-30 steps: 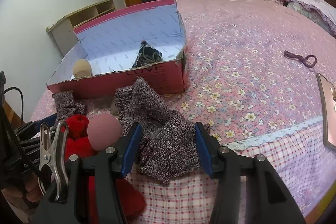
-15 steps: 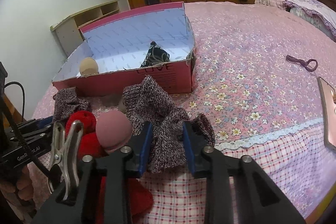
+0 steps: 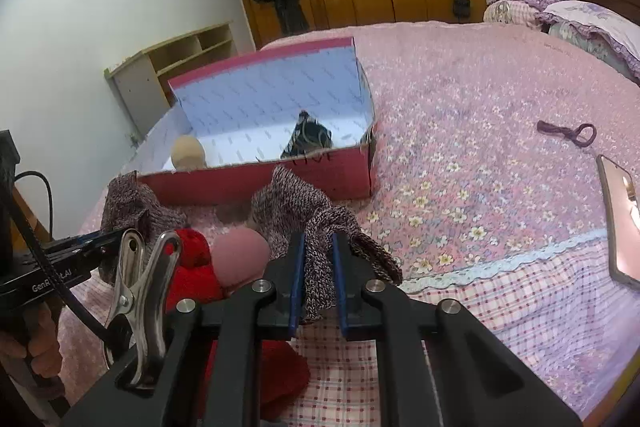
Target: Organize soft objects
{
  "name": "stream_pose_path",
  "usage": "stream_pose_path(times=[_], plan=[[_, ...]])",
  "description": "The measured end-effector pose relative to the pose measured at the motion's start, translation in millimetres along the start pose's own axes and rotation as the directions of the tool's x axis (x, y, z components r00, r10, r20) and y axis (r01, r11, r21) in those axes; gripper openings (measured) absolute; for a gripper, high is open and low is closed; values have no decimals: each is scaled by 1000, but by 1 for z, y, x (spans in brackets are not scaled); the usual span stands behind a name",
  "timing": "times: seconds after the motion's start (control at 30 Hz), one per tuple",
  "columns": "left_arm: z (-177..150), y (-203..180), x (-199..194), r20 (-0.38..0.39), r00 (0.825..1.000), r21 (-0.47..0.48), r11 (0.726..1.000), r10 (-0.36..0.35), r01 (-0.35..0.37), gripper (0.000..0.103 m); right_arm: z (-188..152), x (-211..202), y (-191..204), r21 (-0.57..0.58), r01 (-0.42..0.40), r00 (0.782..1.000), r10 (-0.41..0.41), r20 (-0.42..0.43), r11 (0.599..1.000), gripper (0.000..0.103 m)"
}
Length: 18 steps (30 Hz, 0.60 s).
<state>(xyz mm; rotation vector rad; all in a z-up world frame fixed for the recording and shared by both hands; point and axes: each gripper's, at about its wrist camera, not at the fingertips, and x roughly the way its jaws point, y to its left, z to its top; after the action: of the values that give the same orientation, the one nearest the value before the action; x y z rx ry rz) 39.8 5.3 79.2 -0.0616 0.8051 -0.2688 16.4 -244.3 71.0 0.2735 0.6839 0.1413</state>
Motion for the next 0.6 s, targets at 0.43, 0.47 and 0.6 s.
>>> stream_pose_path(times=[0.43,0.47,0.6], plan=[[5,1,-32,62,998,-11,1000,-24,25,19,13,-26,12,-26,-23,998,25,62,999,14],[5,2,-34,66,998,-13,1000,-24,25,19,14,-28,14,-30,-24,997,26,66,999,14],[6,4,-43,85,996,-17,999,-27,28,19,18,-36,18,-43,-29,996,32,83,999,14]])
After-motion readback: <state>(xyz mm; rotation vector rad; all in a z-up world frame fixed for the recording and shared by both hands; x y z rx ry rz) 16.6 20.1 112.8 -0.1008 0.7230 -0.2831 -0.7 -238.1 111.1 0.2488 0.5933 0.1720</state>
